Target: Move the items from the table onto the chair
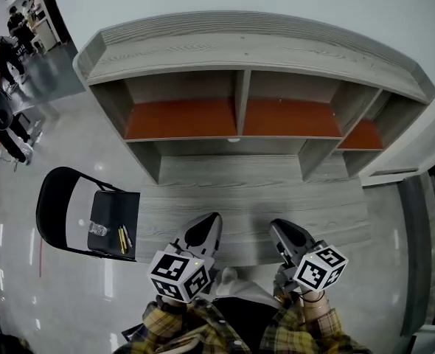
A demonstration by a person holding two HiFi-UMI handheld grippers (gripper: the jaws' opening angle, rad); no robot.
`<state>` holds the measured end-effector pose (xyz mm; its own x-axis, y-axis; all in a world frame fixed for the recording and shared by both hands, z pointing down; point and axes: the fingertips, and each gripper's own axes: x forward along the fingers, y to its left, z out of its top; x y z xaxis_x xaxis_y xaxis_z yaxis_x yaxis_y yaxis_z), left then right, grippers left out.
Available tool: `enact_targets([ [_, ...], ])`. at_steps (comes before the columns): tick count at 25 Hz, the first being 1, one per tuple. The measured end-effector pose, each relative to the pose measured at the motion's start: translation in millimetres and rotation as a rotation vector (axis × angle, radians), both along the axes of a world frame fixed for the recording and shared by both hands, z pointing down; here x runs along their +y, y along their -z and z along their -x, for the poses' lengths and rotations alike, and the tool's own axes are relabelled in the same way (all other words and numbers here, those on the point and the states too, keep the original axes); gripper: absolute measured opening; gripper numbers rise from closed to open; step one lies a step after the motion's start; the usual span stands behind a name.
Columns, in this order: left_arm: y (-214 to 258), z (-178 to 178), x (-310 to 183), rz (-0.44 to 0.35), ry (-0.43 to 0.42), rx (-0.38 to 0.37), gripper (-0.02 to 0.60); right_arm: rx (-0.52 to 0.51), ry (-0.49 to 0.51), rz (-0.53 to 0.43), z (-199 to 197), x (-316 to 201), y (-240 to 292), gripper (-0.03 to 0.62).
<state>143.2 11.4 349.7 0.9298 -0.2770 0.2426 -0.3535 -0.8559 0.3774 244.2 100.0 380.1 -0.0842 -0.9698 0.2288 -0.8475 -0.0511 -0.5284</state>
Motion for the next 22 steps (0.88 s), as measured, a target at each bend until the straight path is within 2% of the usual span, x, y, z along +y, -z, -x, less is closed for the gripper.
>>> enact_targets([
  [6,0.6,-19.8,21.1,-0.018,-0.051,-0.026,0.003,0.062,-0.079,-0.029,-24.8,24.5,12.6,0.028],
  [15,9.1,-29.7,32.0,-0.037,-0.119,-0.024,0.003,0.143,-0.075,-0.035,-12.2,23.3,31.4,0.017],
  [22,12.3,-25.1,27.7,-0.046,-0.136,-0.031,0.003,0.138,-0.120,-0.016,-12.2,23.4,29.1,0.017],
])
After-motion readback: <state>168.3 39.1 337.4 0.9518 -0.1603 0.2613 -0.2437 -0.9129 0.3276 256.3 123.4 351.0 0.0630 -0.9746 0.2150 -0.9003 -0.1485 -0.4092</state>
